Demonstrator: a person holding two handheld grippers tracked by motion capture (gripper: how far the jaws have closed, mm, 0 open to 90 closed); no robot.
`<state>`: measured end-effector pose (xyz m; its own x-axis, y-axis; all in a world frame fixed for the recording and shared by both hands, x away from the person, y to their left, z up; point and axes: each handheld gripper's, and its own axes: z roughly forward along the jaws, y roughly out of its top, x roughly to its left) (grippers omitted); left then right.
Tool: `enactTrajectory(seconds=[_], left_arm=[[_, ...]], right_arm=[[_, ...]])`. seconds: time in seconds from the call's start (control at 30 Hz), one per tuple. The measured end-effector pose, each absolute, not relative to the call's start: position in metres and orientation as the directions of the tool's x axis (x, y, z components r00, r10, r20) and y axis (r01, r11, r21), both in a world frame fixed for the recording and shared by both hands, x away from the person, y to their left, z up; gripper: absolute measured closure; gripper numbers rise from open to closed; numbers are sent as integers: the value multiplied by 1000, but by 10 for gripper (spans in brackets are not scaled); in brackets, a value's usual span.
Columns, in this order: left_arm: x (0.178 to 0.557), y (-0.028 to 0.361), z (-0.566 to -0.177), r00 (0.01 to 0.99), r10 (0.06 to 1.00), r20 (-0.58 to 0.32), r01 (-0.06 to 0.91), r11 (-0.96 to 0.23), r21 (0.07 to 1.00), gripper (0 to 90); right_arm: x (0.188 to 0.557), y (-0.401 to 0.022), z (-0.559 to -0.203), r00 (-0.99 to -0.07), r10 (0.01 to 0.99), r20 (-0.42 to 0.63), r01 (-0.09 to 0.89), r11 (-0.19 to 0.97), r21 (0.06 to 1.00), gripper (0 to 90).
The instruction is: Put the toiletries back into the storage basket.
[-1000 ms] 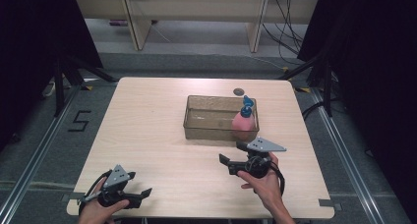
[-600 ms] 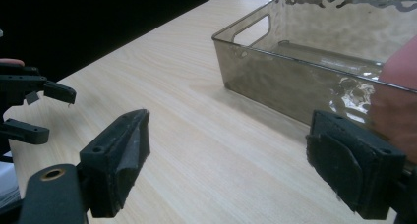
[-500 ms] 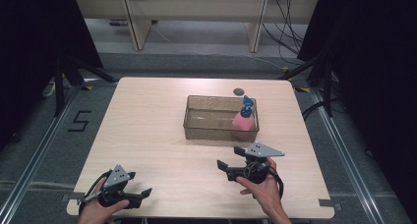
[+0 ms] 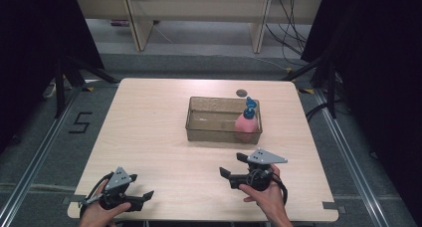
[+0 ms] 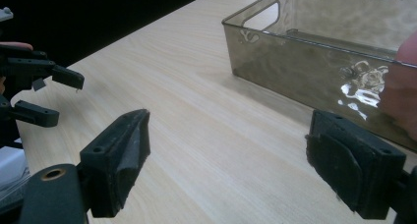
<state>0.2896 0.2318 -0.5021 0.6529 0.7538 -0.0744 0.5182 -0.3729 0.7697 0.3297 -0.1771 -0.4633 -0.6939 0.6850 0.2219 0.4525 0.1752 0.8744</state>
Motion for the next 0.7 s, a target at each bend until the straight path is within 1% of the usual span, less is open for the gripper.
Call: enactTrajectory(seconds=[0.07,0.1,0.13,0.23,0.3,0.33,0.43,0.47,0.53,0.57,0.63,0.67,0.7], left_arm=[[290,232,-502,653,753,-75,519,-374,769,152],[290,232,-502,654,753,-74,519,-374,769,153],[290,232,-502,653,753,-75,519,-374,769,152],[290,232,-503,652,755,-72,515,-371,772,153],[289,231,-502,651,756,-74,517,-370,772,152],[289,231,-502,651,756,-74,517,-370,772,152],[289,231,-503,651,756,-74,517,-369,772,152],[289,231,-503,651,755,-74,517,-370,772,152],[289,231,-503,651,755,-74,517,-370,772,152],[289,231,-503,652,755,-74,517,-371,771,152],[289,230,-503,647,758,-82,519,-359,775,153],[289,230,-503,652,754,-77,514,-365,776,152],[290,231,-503,655,752,-70,512,-374,774,152]], right_arm=[[329,-178,-464,-694,686,218,454,183,872,175],[328,-178,-465,-694,681,234,462,172,870,175],[329,-179,-466,-703,678,216,449,187,874,174],[328,-180,-468,-696,688,207,449,191,873,171],[326,-180,-470,-692,682,236,474,184,861,171],[326,-181,-471,-688,691,219,467,191,863,169],[323,-182,-473,-692,682,238,477,184,859,168],[323,-183,-474,-691,688,223,472,196,860,166],[321,-184,-474,-689,682,244,489,190,851,164],[320,-183,-475,-677,694,245,492,178,852,163],[320,-185,-476,-698,675,239,480,194,855,161],[318,-184,-477,-689,679,253,493,184,850,159],[317,-185,-477,-689,683,240,483,187,856,157]])
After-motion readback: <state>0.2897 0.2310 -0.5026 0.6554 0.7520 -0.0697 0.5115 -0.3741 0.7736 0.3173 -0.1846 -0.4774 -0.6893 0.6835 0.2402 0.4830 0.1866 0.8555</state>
